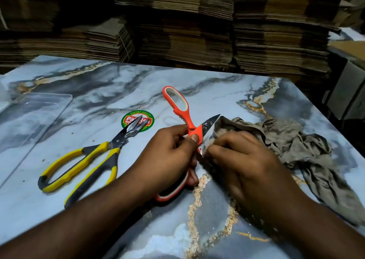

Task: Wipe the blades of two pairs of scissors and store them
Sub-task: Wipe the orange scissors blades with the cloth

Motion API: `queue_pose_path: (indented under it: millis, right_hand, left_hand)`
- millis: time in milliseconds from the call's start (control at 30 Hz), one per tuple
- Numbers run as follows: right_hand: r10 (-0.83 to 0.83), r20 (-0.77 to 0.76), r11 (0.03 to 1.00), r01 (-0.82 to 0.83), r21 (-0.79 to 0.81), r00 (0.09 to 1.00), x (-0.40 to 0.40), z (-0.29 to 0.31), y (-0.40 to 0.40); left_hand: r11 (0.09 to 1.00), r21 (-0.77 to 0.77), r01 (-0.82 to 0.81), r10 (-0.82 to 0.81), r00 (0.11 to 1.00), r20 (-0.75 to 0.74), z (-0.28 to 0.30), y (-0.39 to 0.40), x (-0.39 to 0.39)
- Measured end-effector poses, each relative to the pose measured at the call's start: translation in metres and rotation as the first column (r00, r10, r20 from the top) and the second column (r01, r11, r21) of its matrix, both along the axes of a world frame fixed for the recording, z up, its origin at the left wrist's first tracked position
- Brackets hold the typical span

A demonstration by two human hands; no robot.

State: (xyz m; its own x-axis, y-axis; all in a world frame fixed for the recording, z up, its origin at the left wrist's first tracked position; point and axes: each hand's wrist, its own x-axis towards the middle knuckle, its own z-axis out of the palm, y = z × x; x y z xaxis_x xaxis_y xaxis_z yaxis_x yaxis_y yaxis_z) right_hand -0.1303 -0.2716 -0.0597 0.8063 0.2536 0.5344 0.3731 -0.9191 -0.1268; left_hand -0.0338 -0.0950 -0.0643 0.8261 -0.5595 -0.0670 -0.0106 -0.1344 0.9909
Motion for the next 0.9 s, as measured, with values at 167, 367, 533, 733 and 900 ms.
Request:
queue_pose_path:
  millis: [167, 367, 533, 733, 900]
  right_hand:
    - [-0.009, 0.0, 0.988, 0.009, 0.157, 1.0, 0.006, 0.002, -0.017]
    - [0.08, -0.01, 0.996, -0.08, -0.026, 0.997, 0.001, -0.005, -0.021]
    - [0.075, 0.033, 0.996, -0.074, -0.04, 0.997, -0.002, -0.003, -0.02]
    - [0.073, 0.006, 0.995, -0.072, -0.072, 0.997, -0.006, -0.004, -0.018]
    - [0.093, 0.02, 0.991, -0.091, -0.1, 0.995, -0.006, -0.001, -0.022]
  left_hand:
    - [0.999, 0.035, 0.009, -0.01, 1.0, 0.022, -0.001, 0.001, 0.0]
    - [1.0, -0.017, -0.001, 0.001, 1.0, -0.001, -0.003, 0.004, -0.001]
    - [1.0, 0.0, 0.02, -0.02, 0.999, 0.032, -0.003, 0.003, 0.0]
    - [0.999, 0.016, 0.028, -0.028, 0.999, 0.045, -0.003, 0.004, -0.002]
    - [0.999, 0.021, 0.026, -0.027, 0.998, 0.063, -0.004, 0.003, -0.001]
